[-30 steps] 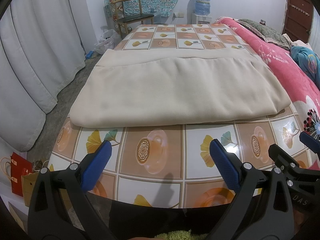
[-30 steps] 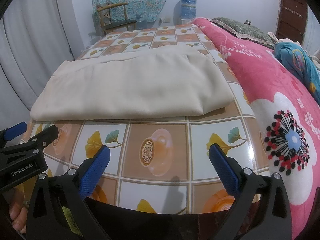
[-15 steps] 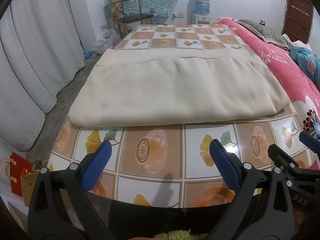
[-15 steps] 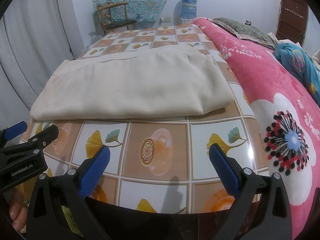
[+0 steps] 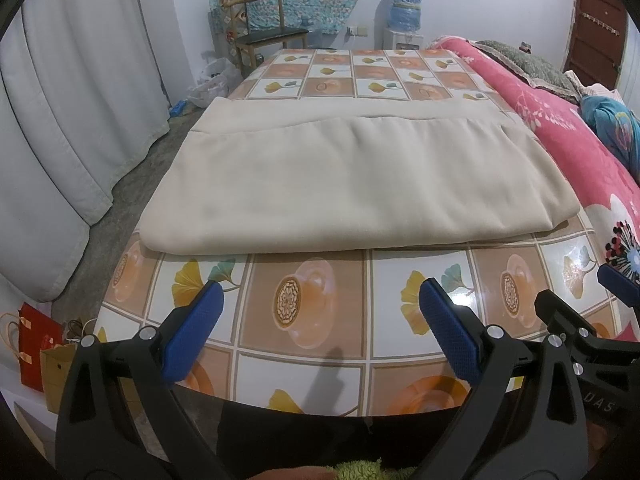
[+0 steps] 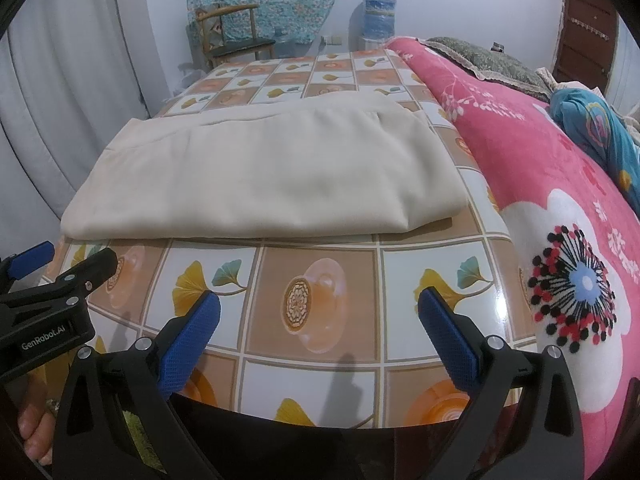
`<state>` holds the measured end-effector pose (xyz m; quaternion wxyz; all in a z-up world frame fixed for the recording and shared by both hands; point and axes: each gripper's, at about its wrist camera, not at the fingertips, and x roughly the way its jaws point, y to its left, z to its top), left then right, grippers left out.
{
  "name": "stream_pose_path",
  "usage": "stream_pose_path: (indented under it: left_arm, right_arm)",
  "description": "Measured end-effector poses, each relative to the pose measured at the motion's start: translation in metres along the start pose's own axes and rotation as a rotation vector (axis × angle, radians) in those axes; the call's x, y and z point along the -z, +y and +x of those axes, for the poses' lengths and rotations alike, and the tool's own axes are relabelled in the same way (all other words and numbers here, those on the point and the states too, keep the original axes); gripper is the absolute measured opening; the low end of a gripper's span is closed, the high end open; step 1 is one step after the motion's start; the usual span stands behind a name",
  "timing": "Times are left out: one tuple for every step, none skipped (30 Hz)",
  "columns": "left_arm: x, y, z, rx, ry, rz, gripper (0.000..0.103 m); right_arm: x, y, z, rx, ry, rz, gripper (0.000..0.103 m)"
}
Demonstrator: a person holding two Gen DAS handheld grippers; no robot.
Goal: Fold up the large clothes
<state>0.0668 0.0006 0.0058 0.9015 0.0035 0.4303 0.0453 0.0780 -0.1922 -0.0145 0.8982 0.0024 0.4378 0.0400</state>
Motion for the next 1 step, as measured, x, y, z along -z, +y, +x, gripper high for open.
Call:
stream_pose_path:
  left_arm:
    - [-0.0006, -0.0009, 0.0000, 0.000, 0.000, 0.000, 0.095]
  right_arm:
    - [-0.0003, 0.0001, 0.0000, 0.000, 0.000, -0.001, 0.096]
